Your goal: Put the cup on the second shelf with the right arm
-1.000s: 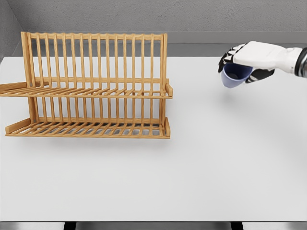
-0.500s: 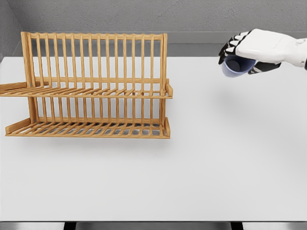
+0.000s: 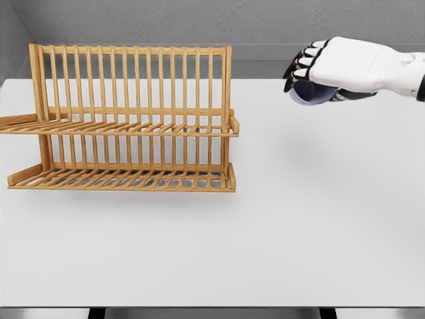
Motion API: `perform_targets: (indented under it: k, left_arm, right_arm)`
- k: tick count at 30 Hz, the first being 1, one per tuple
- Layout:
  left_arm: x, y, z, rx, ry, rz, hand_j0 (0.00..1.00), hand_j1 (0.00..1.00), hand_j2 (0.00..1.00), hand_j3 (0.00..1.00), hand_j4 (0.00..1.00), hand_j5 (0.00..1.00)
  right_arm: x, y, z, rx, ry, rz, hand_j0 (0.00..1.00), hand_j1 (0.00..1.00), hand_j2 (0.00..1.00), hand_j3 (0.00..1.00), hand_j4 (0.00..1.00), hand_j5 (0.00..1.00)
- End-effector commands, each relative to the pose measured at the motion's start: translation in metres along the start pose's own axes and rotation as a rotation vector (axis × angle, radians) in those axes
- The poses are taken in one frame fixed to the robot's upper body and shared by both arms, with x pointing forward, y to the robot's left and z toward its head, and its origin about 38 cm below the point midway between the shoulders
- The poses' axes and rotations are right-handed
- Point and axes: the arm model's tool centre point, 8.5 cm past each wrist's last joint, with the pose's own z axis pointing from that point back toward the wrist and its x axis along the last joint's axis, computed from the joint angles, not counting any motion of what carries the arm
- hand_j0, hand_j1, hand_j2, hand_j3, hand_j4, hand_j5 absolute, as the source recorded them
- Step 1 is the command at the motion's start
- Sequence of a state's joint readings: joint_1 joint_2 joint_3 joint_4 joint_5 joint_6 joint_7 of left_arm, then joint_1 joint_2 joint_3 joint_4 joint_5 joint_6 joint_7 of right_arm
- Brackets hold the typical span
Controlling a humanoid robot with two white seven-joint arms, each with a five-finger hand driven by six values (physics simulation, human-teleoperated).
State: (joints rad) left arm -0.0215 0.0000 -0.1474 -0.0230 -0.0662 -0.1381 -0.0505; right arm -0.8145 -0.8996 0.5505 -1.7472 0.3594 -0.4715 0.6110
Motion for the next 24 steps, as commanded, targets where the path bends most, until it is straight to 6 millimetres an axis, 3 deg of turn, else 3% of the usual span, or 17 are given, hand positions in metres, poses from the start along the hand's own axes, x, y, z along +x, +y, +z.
perform_targets:
  k: [1,10,24]
  left_arm:
    - [0.0,0.0,0.0,0.0,0.0,0.0,1.0,1.0,1.0,1.0,1.0,1.0]
    - [0.001,0.0,0.0,0.0,-0.002,0.0,1.0,1.0,1.0,1.0,1.0,1.0]
    - [0.0,0.0,0.0,0.0,0.0,0.0,1.0,1.0,1.0,1.0,1.0,1.0]
  right_arm:
    - [0.004,-0.001,-0.004,-0.01,-0.018,0.001,0.67,0.67,0.67,0.67,0.67,0.67]
    - [0.019,-0.003,-0.025,-0.04,-0.093,-0.001,0.67,0.67,0.67,0.67,0.67,0.67]
    - [0.048,-0.021,-0.061,-0.113,-0.22,0.018,0.66,0.66,0.66,0.66,0.66,0.66]
